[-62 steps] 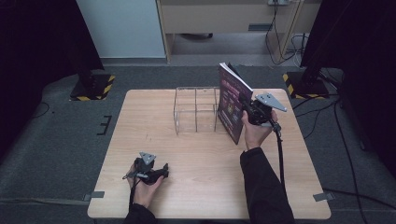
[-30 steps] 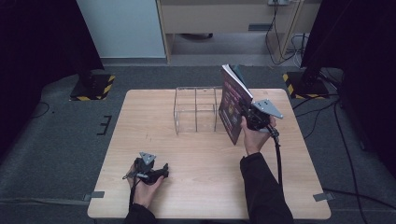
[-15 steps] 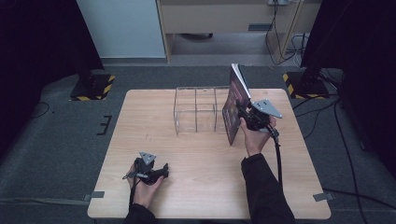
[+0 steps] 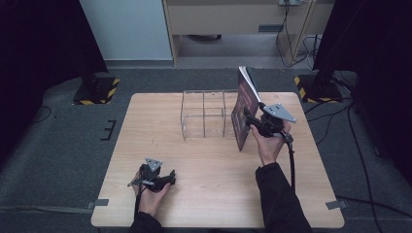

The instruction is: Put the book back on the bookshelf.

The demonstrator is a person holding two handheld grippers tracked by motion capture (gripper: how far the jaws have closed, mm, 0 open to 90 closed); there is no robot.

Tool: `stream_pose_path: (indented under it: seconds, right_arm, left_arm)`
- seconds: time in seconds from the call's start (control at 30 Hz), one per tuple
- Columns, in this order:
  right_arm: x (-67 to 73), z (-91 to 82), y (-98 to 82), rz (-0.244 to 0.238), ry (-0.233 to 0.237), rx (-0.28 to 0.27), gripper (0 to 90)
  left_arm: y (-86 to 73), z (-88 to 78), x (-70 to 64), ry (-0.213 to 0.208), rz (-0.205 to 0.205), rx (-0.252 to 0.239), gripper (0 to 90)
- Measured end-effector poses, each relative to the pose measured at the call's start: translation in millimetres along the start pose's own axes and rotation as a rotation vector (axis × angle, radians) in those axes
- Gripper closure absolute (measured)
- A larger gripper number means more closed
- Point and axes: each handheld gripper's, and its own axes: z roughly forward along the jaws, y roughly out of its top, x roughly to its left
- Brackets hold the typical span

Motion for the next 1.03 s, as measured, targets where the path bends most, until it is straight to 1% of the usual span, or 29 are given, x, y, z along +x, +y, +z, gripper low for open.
stream_pose_path:
  seconds: [0.03,0.07,0.13,0.17,0.23,0.27,0.33,0.37,0.4,0.43,0.47,0.53,0.57,0.6,0.7,0.8,0.83,0.87,0.9,0.93,0.97,1.0,1.03]
  right_arm:
    - [0.0,0.0,0.0,0.000,0.000,0.000,32.4]
    - [0.3,-1.9,0.0,0.000,0.008,0.012,31.6]
    - [0.3,-8.6,-0.7,-0.017,0.017,0.020,30.5]
    - [0.1,-11.3,-1.2,-0.015,0.021,0.022,30.2]
    - [-1.8,-20.3,-3.5,-0.015,0.038,0.029,28.6]
    - [-4.0,-29.0,-6.8,-0.019,0.045,0.041,27.4]
    - [-5.0,-32.4,-8.5,-0.018,0.048,0.045,27.2]
    - [-8.0,-42.7,-14.7,-0.020,0.061,0.057,26.0]
    - [-9.8,-46.8,-18.3,-0.026,0.064,0.063,25.8]
    - [-9.8,-46.8,-18.3,-0.026,0.064,0.063,25.8]
    - [-12.7,-53.4,-25.5,-0.021,0.076,0.081,23.9]
    - [-17.4,-59.4,-34.4,-0.021,0.075,0.105,23.7]
    - [-17.4,-59.4,-34.4,-0.021,0.075,0.105,23.7]
    - [-23.3,-65.0,-45.2,-0.013,0.079,0.129,23.6]
    - [-30.2,-70.2,-58.5,-0.012,0.067,0.156,22.8]
    - [-38.1,-74.4,-73.3,-0.010,0.057,0.198,22.0]
    - [-38.1,-74.4,-73.3,-0.010,0.057,0.198,22.0]
    - [-44.7,-75.8,-84.0,-0.012,0.042,0.259,20.8]
    - [-47.1,-76.8,-87.2,-0.019,0.037,0.276,20.7]
    - [-47.1,-76.8,-87.2,-0.019,0.037,0.276,20.7]
    - [-50.4,-79.4,-93.1,-0.034,0.018,0.297,20.7]
    - [-56.7,-84.2,-103.5,-0.036,0.002,0.333,20.7]
    - [-56.7,-84.2,-103.5,-0.036,0.002,0.333,20.7]
  left_arm:
    - [0.0,0.0,0.0,0.000,0.000,0.000,15.3]
    - [0.0,0.0,0.0,0.000,0.000,0.000,15.3]
    - [0.0,0.0,0.0,0.000,0.000,0.000,15.3]
    - [0.0,0.0,0.0,0.000,0.000,0.000,15.3]
    - [0.0,0.0,0.0,0.000,0.000,0.000,15.3]
    - [0.0,0.0,0.0,0.000,0.000,0.000,15.3]
    - [0.0,0.0,0.0,0.000,0.000,0.000,15.2]
    - [0.0,0.0,0.0,0.000,0.000,0.000,15.3]
    - [0.0,0.0,0.0,0.000,0.000,0.000,15.2]
    - [0.0,0.0,0.0,0.000,0.000,0.000,15.3]
    - [0.0,0.0,0.0,0.000,0.000,0.000,15.2]
    - [0.0,0.0,0.0,0.000,0.000,0.000,15.2]
    - [0.0,0.0,0.0,0.000,0.000,0.000,15.2]
    - [0.0,0.0,0.0,0.000,0.000,0.000,15.1]
    - [0.1,0.3,-0.1,-0.002,0.001,0.001,14.4]
    - [0.2,0.4,-0.1,-0.004,0.002,0.002,14.0]
    - [0.2,0.4,-0.1,-0.004,0.002,0.002,14.0]
    - [0.2,0.4,-0.1,-0.004,0.002,0.002,13.9]
    - [0.2,0.4,-0.1,-0.004,0.002,0.002,13.9]
    - [0.2,0.4,-0.2,-0.004,0.003,0.002,13.9]
    - [0.3,0.5,-0.1,-0.005,0.002,0.003,13.8]
    - [0.3,0.7,-0.1,-0.005,0.003,0.004,12.8]
    - [0.3,0.7,-0.1,-0.005,0.003,0.004,12.6]
